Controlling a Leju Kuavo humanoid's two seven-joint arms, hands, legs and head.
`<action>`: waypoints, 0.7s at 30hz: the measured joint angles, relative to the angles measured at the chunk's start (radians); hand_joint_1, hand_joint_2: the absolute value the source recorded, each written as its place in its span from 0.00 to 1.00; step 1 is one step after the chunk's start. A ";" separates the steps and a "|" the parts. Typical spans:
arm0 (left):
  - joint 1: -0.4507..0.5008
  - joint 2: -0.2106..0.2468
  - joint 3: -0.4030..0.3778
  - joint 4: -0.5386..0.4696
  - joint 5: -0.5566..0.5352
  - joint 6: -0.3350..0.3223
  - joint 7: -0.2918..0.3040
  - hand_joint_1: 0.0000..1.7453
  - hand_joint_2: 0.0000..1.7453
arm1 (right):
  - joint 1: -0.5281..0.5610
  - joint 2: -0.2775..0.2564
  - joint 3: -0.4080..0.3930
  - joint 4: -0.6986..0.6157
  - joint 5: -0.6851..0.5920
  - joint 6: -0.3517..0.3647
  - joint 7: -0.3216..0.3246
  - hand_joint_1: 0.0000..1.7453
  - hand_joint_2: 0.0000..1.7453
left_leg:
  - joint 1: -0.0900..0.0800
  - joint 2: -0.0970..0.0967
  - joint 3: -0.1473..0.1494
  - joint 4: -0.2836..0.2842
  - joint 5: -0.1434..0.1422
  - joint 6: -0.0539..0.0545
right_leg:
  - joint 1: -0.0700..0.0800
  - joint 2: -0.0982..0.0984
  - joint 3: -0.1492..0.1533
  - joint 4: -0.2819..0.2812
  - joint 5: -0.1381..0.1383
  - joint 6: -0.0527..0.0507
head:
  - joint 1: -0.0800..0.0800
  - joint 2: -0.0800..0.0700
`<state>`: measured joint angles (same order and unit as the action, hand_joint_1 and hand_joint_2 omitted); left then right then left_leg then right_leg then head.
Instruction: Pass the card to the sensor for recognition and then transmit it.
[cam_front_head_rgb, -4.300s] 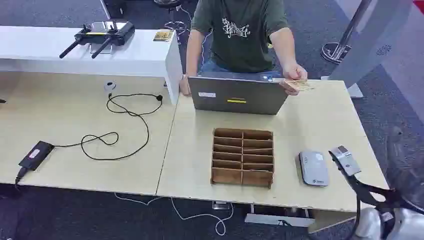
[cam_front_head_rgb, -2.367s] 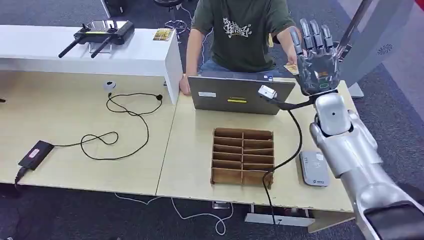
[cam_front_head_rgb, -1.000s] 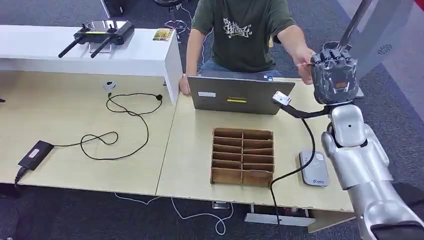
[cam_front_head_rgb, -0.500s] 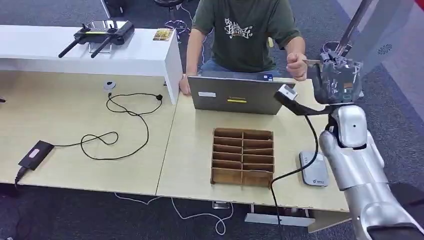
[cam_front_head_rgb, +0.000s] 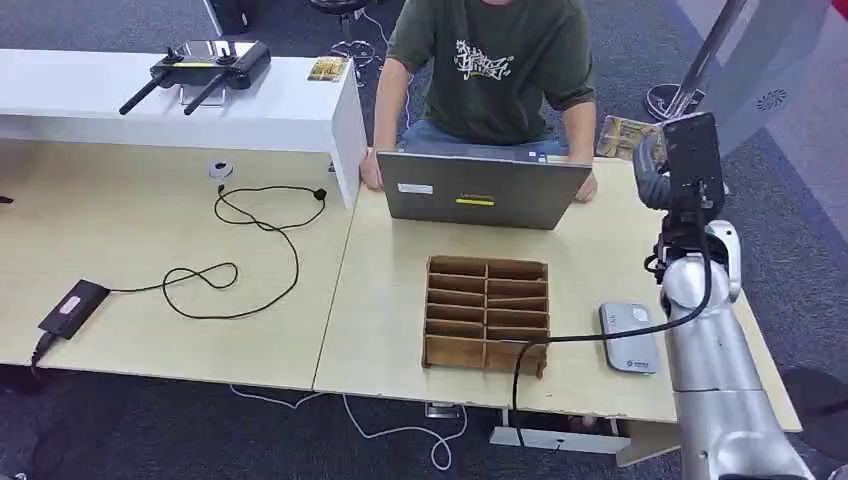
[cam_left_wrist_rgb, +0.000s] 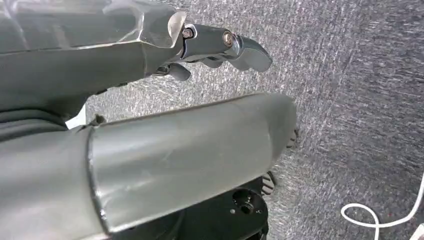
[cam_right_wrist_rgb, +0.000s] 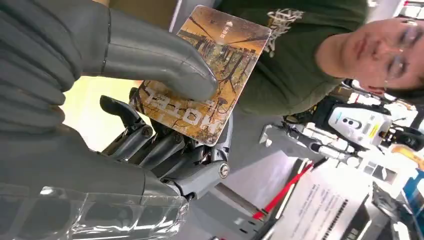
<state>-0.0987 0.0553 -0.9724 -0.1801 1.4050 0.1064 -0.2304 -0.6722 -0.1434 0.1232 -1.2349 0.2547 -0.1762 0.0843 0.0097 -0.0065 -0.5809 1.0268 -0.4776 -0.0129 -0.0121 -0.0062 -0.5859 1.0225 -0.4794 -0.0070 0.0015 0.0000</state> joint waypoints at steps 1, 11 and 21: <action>0.000 0.000 0.000 0.000 0.000 0.000 0.000 0.00 0.00 | 0.000 0.000 0.000 0.000 0.000 0.000 0.000 1.00 1.00 | 0.000 0.000 0.000 0.000 0.000 0.000 | 0.000 0.000 0.000 0.000 0.000 0.000 | 0.000 0.000; 0.003 0.000 0.025 0.000 0.005 0.000 0.007 0.00 0.00 | 0.076 -0.044 -0.054 -0.077 -0.268 0.056 0.028 1.00 1.00 | 0.000 0.001 0.000 0.000 0.000 0.000 | 0.000 0.001 0.000 0.000 0.000 0.000 | 0.000 0.000; 0.002 0.000 0.042 0.000 0.010 0.000 0.008 0.00 0.00 | 0.161 -0.092 -0.101 -0.073 -0.311 0.031 0.032 1.00 1.00 | 0.000 0.001 0.000 0.000 0.000 0.000 | 0.000 0.001 0.000 0.000 0.000 0.000 | 0.000 0.000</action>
<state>-0.0967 0.0549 -0.9304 -0.1801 1.4153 0.1064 -0.2220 -0.5108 -0.2354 0.0221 -1.3081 -0.0561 -0.1450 0.1160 0.0095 -0.0058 -0.5806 1.0269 -0.4779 -0.0129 -0.0121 -0.0052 -0.5861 1.0220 -0.4794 -0.0069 0.0015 0.0000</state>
